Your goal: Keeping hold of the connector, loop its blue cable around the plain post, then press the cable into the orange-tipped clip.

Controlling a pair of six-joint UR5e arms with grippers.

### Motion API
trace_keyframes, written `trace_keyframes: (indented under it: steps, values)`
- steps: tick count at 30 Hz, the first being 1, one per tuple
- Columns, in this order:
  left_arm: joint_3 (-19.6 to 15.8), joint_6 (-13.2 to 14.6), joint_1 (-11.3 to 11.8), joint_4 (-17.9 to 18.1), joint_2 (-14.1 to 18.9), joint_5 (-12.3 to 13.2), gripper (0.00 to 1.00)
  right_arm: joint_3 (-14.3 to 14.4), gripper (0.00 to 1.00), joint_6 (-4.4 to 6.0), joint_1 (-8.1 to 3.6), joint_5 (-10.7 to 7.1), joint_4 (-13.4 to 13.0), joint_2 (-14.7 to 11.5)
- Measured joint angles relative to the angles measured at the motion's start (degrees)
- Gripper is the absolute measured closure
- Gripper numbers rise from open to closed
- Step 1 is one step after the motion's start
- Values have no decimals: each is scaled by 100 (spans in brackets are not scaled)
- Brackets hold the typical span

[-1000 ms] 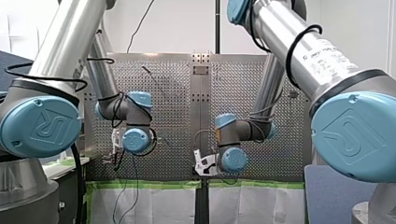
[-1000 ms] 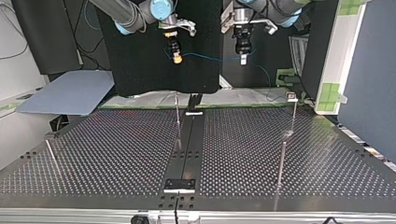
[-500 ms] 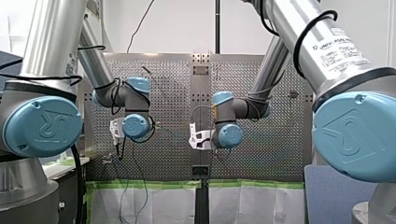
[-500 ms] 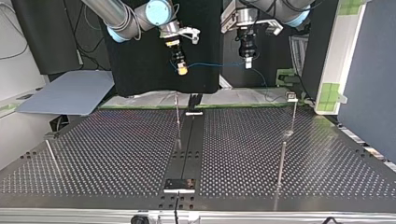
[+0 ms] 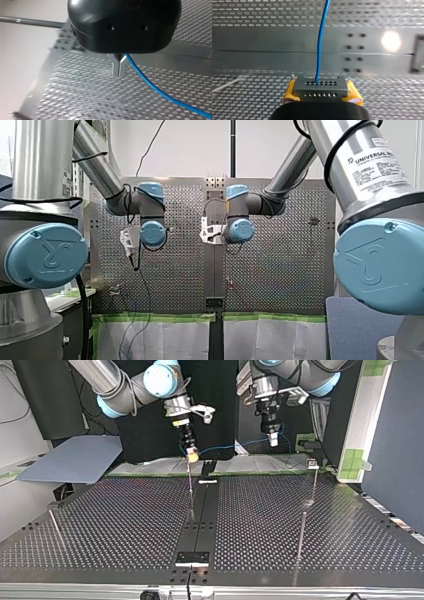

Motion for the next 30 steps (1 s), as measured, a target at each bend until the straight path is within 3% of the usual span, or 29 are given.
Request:
trace_keyframes:
  steps: [12,22,30]
  values:
    - [583,-89,117,-584,582,-54,100,-551,100,-12,-125,-48,653,-675]
    - [1119,132,384,-1119,1118,-253,100,-1111,100,-12,-223,-398,1082,-1230]
    - [1558,42,806,-1555,1398,123,100,-1557,100,22,-244,-560,1366,-1088]
